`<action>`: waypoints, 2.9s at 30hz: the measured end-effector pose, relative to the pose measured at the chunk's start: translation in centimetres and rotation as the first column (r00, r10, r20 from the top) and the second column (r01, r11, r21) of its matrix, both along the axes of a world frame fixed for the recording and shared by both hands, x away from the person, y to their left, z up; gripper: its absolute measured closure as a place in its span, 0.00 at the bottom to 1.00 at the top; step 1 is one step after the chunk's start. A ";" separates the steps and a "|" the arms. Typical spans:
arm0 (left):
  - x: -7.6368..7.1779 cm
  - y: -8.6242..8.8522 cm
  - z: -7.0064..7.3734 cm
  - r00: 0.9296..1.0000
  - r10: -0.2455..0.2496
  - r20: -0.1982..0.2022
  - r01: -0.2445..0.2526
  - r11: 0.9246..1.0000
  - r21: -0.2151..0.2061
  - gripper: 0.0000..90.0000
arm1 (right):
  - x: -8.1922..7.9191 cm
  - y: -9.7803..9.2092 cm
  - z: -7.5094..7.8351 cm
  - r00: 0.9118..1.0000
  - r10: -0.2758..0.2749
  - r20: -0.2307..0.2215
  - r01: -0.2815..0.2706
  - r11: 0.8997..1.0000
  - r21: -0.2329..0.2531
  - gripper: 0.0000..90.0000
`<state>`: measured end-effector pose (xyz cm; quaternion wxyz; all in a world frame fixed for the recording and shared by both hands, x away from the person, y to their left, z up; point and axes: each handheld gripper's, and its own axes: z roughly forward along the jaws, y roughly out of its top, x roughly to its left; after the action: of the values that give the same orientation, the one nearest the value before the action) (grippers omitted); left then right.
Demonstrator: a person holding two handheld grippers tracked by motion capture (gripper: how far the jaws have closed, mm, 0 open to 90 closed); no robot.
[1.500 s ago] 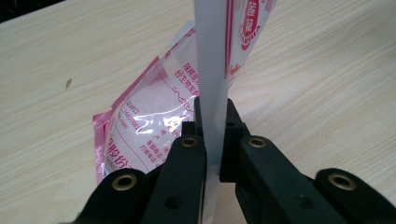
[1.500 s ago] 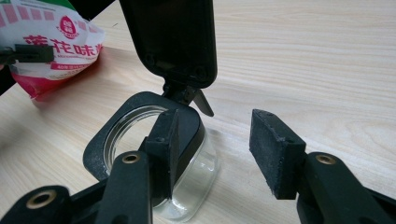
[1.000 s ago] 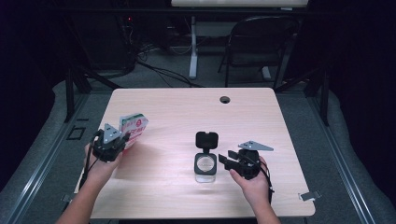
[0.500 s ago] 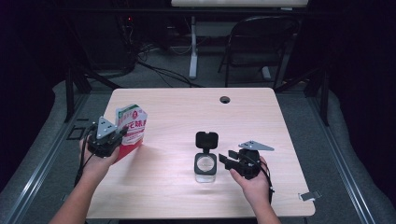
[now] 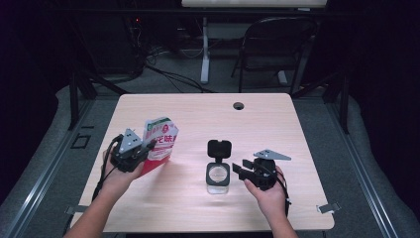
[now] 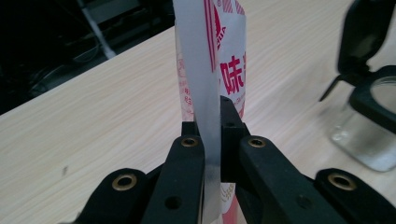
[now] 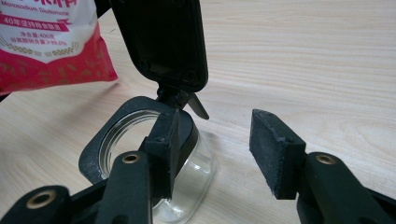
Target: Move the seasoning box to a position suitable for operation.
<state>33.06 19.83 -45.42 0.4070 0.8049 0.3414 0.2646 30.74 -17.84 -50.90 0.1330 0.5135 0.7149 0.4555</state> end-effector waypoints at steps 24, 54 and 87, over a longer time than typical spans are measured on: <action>-2.2 -4.3 -1.3 0.986 -0.166 -0.019 0.164 0.984 -0.069 1.00 | 0.0 0.1 0.0 1.000 0.005 0.011 -0.005 1.000 -0.016 0.61; -2.8 0.4 -6.4 0.948 -0.190 -0.254 0.107 0.945 -0.309 1.00 | -0.9 5.6 2.1 0.962 0.262 0.076 -0.258 0.965 -0.049 0.60; -2.9 -0.6 -7.4 0.922 -0.245 -0.299 0.134 0.928 -0.347 1.00 | -1.3 11.8 1.1 0.888 0.459 0.032 -0.457 0.888 -0.041 0.58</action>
<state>30.13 19.25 -52.85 0.4916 0.7910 0.3636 0.0229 29.48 -5.99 -49.78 0.0448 0.3188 0.8202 0.4730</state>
